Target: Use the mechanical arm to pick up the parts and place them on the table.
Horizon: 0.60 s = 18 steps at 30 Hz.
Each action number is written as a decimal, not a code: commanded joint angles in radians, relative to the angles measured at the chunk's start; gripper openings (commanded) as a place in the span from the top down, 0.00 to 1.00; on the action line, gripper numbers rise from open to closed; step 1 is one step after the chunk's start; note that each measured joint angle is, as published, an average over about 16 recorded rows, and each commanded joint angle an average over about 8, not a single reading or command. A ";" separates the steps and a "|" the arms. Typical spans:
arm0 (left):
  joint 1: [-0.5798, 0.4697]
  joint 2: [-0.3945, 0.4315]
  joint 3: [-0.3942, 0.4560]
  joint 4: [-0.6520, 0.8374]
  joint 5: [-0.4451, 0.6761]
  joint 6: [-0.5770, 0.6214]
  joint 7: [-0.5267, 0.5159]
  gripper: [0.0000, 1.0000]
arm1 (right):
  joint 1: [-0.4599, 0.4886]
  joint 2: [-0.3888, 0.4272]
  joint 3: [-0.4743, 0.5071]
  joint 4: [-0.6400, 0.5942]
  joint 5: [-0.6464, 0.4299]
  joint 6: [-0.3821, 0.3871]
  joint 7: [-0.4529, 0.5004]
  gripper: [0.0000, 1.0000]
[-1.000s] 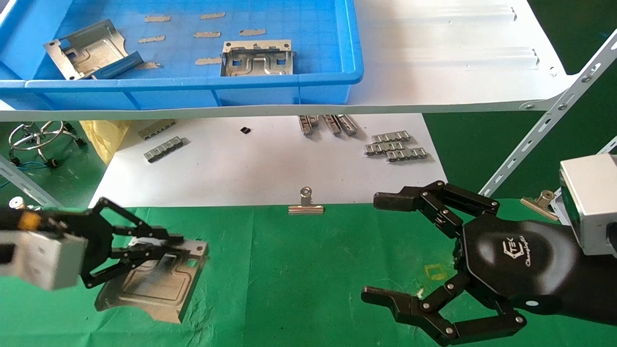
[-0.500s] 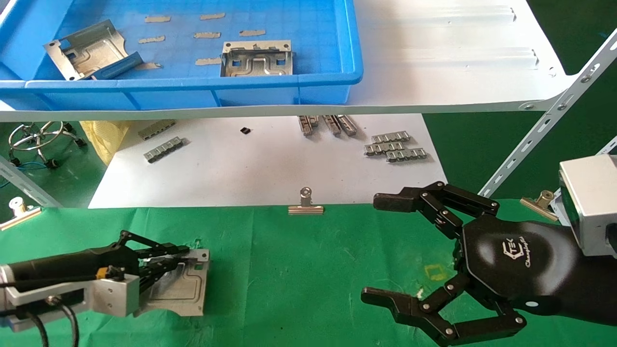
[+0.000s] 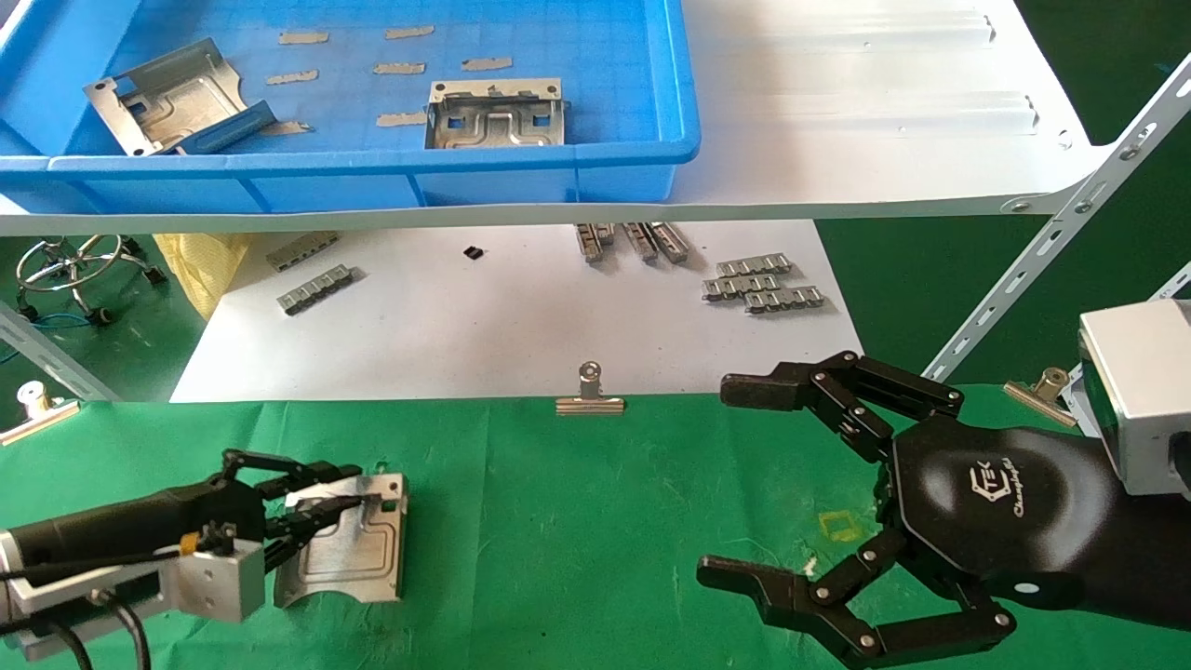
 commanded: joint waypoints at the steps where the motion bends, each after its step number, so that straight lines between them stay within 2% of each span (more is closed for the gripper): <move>1: 0.000 0.002 -0.004 0.011 -0.003 0.003 0.010 0.00 | 0.000 0.000 0.000 0.000 0.000 0.000 0.000 0.00; 6: -0.012 -0.004 -0.007 0.019 -0.048 0.054 -0.041 0.00 | 0.000 0.000 0.000 0.000 0.000 0.000 0.000 0.00; 14: -0.022 -0.006 -0.015 0.103 -0.241 0.227 -0.251 0.00 | 0.000 0.000 0.000 0.000 0.000 0.000 0.000 0.00; 18: -0.021 0.001 -0.020 0.156 -0.319 0.293 -0.322 0.00 | 0.000 0.000 0.000 0.000 0.000 0.000 0.000 0.00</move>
